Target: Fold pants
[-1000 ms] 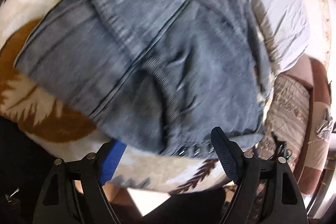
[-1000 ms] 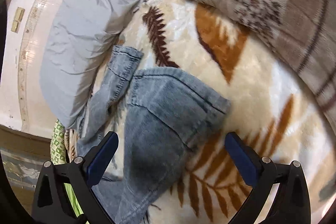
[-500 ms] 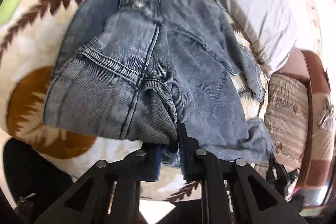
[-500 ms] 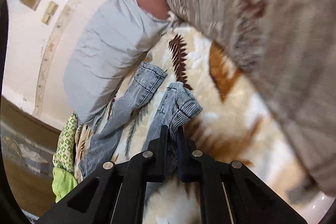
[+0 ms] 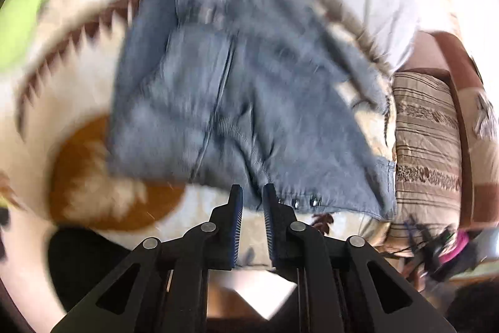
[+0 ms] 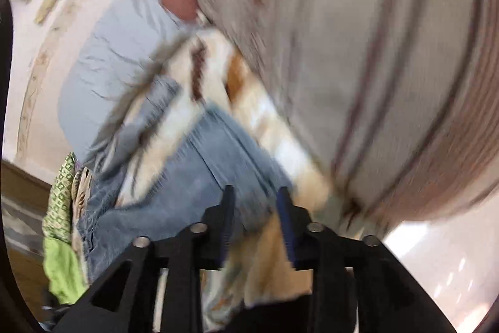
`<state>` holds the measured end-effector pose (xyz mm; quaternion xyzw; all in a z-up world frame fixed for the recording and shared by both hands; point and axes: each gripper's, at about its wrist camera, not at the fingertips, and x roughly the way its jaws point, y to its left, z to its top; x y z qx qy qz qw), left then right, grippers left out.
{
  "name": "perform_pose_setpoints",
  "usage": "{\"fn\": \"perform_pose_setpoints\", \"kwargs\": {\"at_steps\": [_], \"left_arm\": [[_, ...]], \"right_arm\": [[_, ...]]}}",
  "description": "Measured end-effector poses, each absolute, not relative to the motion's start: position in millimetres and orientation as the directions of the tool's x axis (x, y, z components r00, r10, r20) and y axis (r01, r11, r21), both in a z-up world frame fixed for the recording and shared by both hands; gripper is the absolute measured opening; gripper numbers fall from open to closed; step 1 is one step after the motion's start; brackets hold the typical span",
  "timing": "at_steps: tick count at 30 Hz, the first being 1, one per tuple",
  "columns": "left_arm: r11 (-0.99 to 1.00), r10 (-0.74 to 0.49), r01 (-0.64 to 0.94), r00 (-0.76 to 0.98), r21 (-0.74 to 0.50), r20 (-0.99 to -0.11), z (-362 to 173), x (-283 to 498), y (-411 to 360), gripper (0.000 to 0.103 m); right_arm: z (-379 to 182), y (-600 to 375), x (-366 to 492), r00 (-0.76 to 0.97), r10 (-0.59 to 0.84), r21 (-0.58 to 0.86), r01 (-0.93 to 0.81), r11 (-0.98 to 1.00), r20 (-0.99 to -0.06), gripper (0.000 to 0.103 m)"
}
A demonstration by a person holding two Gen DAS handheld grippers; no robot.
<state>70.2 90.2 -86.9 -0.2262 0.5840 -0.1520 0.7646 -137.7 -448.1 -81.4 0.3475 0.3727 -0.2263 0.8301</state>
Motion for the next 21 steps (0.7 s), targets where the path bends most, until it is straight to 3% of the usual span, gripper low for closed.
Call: {"fn": "perform_pose_setpoints", "kwargs": {"at_steps": [1, 2, 3, 4, 8, 14, 15, 16, 17, 19, 21], "left_arm": [[0.862, -0.477, -0.017, 0.31, -0.506, -0.823, -76, 76, 95, 0.027], [0.868, -0.462, -0.019, 0.33, -0.496, -0.823, -70, 82, 98, 0.035], [0.879, -0.435, -0.033, 0.357, -0.476, -0.827, -67, 93, 101, 0.05], [0.886, -0.415, -0.044, 0.369, -0.462, -0.831, -65, 97, 108, 0.054], [0.888, -0.398, -0.114, 0.295, -0.445, -0.869, -90, 144, 91, 0.054], [0.908, -0.371, -0.118, 0.22, -0.403, -0.902, -117, 168, 62, 0.053], [0.908, -0.378, -0.108, 0.209, -0.406, -0.902, -123, 174, 55, 0.051], [0.911, -0.377, -0.097, 0.203, -0.401, -0.904, -126, 177, 49, 0.043], [0.914, -0.374, -0.086, 0.206, -0.397, -0.904, -125, 178, 46, 0.038], [0.912, -0.389, -0.046, 0.213, -0.407, -0.896, -120, 180, 36, 0.029], [0.927, -0.356, -0.032, 0.228, -0.373, -0.906, -121, 186, 28, 0.029]], "right_arm": [[-72, -449, -133, 0.632, -0.141, 0.391, 0.623, 0.677, -0.762, 0.058], [-60, -450, -121, 0.652, -0.162, 0.374, 0.6, 0.707, -0.74, 0.064], [-56, -451, -112, 0.663, -0.16, 0.369, 0.582, 0.725, -0.731, 0.071], [-56, -453, -96, 0.669, -0.144, 0.364, 0.557, 0.746, -0.729, 0.071], [-89, -463, -26, 0.613, -0.027, 0.372, 0.513, 0.774, -0.789, 0.07], [-141, -477, 25, 0.472, -0.056, 0.256, 0.569, 0.781, -0.88, 0.071], [-144, -473, 27, 0.463, -0.063, 0.235, 0.556, 0.797, -0.884, 0.061], [-143, -465, 31, 0.468, -0.076, 0.209, 0.527, 0.824, -0.881, 0.025], [-139, -457, 35, 0.465, -0.099, 0.158, 0.483, 0.862, -0.88, 0.018], [-125, -446, 36, 0.475, -0.139, 0.09, 0.428, 0.899, -0.869, 0.017], [-107, -449, 30, 0.534, -0.173, 0.089, 0.428, 0.899, -0.828, 0.017]]}}
